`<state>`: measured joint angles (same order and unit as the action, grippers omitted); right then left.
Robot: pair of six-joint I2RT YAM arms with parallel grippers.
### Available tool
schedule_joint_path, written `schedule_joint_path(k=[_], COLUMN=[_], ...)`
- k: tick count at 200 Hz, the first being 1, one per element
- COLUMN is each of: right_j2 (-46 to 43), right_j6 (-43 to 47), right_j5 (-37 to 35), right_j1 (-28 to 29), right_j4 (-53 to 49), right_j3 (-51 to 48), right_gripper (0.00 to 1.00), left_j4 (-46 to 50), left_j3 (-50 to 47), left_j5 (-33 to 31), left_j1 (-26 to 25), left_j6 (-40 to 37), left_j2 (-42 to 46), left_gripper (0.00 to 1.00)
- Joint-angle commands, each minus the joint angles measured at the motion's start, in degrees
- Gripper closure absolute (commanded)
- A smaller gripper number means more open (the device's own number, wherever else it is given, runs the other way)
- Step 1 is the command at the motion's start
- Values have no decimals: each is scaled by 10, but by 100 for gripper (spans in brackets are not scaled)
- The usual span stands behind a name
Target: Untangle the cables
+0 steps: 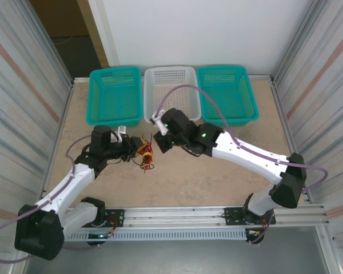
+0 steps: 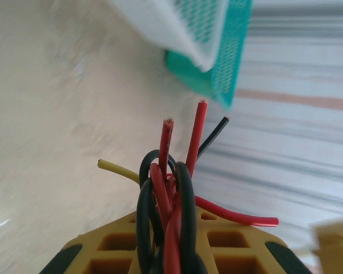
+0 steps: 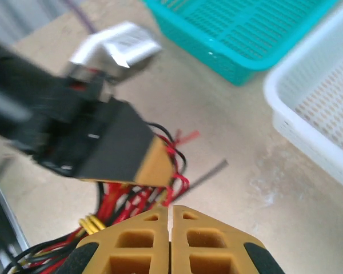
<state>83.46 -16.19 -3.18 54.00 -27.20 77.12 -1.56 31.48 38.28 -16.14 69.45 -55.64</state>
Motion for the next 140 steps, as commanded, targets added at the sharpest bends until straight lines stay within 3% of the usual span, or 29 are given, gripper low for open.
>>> schedule_joint_path(k=[1, 27, 64, 82, 103, 140], right_j2=[-45, -63, -76, -60, -33, -26], right_j6=[-128, -246, -331, -332, -340, -265], right_j5=[44, 83, 43, 35, 78, 96], right_j1=[-70, -110, -51, -8, 19, 82], right_j4=[71, 173, 322, 330, 328, 287], right_j3=[-67, -170, -287, -284, -262, -191], right_gripper=[100, 100, 100, 100, 100, 100], left_j4=[-140, -201, -120, -126, -134, -17], left_j3=[-1, 0, 8, -5, -6, 46], left_j5=[-30, -103, -301, -377, -423, -580], left_j1=[3, -10, -23, -24, -26, -87], left_j6=[84, 131, 134, 152, 145, 7], left_j2=[13, 28, 102, 118, 113, 118], left_gripper=[100, 100, 100, 100, 100, 100])
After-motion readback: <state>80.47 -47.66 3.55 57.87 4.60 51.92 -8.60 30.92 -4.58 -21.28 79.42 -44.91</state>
